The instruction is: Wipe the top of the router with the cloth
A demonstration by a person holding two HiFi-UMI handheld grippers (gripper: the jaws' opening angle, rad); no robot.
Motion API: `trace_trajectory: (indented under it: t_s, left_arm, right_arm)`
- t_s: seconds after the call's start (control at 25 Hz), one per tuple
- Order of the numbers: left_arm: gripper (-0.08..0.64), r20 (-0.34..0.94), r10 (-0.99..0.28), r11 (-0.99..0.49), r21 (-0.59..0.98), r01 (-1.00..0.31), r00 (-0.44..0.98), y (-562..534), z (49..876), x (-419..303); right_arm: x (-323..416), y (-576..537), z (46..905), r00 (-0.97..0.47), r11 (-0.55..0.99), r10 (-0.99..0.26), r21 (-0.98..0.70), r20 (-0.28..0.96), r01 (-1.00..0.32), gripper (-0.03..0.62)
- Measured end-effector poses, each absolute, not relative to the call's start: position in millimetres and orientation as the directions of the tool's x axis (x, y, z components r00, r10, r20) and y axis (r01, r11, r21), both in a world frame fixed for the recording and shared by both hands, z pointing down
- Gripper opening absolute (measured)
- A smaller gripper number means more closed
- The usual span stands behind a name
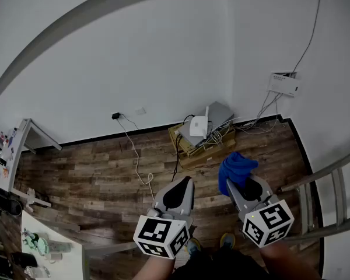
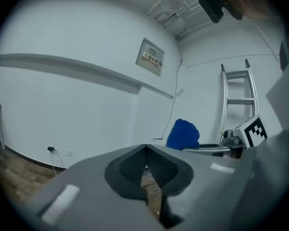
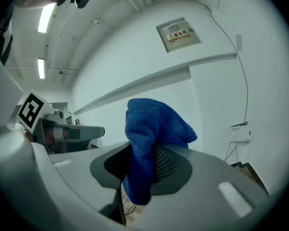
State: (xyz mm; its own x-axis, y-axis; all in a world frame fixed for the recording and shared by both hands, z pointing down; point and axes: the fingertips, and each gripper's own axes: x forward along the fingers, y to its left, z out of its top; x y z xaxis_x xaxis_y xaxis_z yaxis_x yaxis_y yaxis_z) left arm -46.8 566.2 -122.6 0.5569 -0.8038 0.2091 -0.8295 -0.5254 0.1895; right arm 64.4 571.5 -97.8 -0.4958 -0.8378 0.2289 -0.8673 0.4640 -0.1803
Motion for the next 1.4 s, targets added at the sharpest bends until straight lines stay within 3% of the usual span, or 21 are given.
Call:
trace_trajectory:
  t_s: [0.4,0.68,1.24,1.4]
  left_arm:
    - [0.0,0.219,-0.796,-0.531,0.198,-0.824,0.565,531,-110,18]
    - [0.0,0.26,-0.808,-0.486,0.214,-0.847,0.529,479,-80,14]
    - [0.0,0.329,-0.687,-0.566,0.318,-0.761,0.648,145,16,-40]
    - [0.0,0.4,-0.644,-0.544,0.36,-0.758,0.652,89,76,-45]
  right_arm:
    - [114,541,-88,-0.562,0.532,-0.798,-0.183,0.219,-0.827,0.124]
    - [116,479,-58,-0.6,0.566,-0.761,-0.199,0.245,-0.8,0.124]
    - [47,166,47,-0.553,0.534,-0.715,-0.176,0.428,-0.827,0.123]
    - [33,110,108,-0.563,0.57,-0.645,-0.167,0.517,-0.805,0.121]
